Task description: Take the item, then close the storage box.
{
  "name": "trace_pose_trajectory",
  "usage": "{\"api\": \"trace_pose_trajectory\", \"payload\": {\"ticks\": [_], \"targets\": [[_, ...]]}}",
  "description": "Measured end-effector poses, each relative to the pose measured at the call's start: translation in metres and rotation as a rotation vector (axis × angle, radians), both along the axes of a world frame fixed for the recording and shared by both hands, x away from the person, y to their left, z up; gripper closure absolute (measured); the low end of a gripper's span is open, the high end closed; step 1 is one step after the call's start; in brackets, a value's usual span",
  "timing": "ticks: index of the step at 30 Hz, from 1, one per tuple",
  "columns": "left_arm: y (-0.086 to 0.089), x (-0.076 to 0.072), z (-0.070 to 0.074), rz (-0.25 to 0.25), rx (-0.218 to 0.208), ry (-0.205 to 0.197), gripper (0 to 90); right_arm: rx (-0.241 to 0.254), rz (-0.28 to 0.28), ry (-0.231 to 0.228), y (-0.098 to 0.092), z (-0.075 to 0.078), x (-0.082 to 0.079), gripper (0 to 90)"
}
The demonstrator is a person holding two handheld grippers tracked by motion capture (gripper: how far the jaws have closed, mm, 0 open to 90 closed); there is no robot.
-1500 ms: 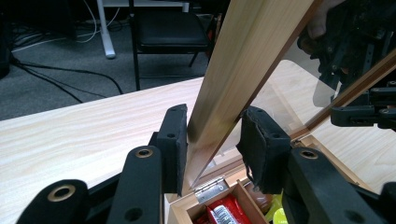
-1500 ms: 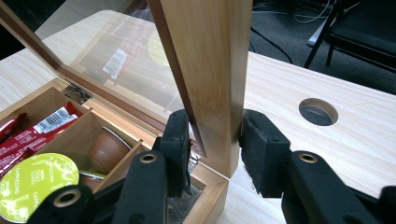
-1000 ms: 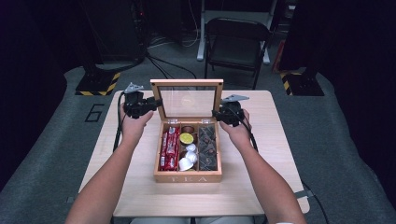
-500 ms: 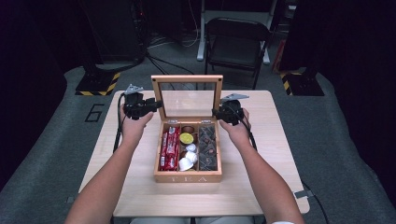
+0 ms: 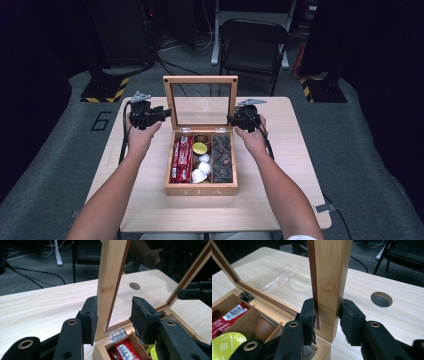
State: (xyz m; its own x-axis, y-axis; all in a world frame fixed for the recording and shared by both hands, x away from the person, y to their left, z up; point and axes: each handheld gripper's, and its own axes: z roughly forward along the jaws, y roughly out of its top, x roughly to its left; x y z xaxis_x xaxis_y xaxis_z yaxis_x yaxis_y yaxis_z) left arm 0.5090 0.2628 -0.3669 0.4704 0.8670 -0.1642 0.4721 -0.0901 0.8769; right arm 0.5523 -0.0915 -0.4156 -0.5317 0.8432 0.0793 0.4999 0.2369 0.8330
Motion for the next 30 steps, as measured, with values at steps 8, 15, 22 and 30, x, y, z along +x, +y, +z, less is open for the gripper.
{"api": "trace_pose_trajectory", "payload": {"ticks": [8,15,22,30], "targets": [[0.003,-0.002,0.001,0.005,-0.002,-0.003,56.6,0.008,-0.010,0.018,0.000,0.000,0.005,64.9],[0.003,-0.003,-0.003,0.010,0.007,-0.001,55.2,0.015,-0.018,0.024,0.001,-0.002,0.010,65.1],[0.006,-0.004,-0.007,0.010,-0.002,0.016,54.9,0.015,-0.023,0.033,0.001,-0.002,0.012,65.0],[0.008,-0.006,-0.007,0.010,-0.002,0.010,54.8,0.030,-0.033,0.055,0.002,-0.003,0.016,65.0]]}}
